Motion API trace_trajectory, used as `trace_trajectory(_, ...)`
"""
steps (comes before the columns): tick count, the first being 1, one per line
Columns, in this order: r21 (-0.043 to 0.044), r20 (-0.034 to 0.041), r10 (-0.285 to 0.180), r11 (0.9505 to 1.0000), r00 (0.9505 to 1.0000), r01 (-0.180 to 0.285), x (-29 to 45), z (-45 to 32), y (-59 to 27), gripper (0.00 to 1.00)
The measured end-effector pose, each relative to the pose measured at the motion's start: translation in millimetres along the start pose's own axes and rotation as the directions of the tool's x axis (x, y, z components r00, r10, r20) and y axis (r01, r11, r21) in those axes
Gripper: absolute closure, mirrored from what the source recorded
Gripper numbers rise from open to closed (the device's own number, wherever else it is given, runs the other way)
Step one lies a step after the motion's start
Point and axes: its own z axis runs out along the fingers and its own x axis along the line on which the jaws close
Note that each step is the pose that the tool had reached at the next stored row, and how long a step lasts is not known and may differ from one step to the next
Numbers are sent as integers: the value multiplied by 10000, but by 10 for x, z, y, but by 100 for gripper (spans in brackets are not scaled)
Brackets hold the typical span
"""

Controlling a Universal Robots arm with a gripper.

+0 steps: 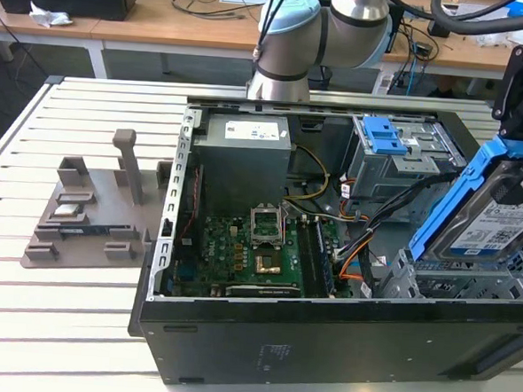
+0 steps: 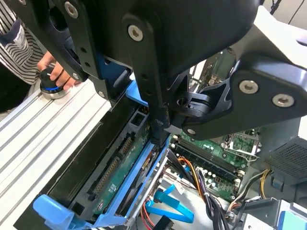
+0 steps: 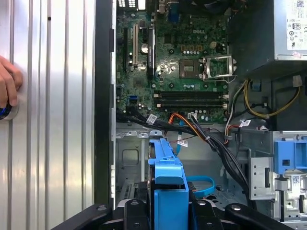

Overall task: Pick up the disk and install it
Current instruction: 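Insert the disk into the insertion slot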

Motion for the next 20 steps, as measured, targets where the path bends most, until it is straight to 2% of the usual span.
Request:
trace_trajectory(5,-1,-10,0,10000,10000,0,11,23,-1,64)
trace_trajectory(8,-1,-11,1,10000,10000,-1,12,61,-2,64)
trace_trajectory(10,-8,-9,1,10000,10000,-1,15,165,-7,64)
trace_trajectory(15,-20,-12,1,10000,10000,-1,18,317,-13,64)
trace_trajectory(20,-20,-11,1,10000,10000,-1,20,360,-15,64)
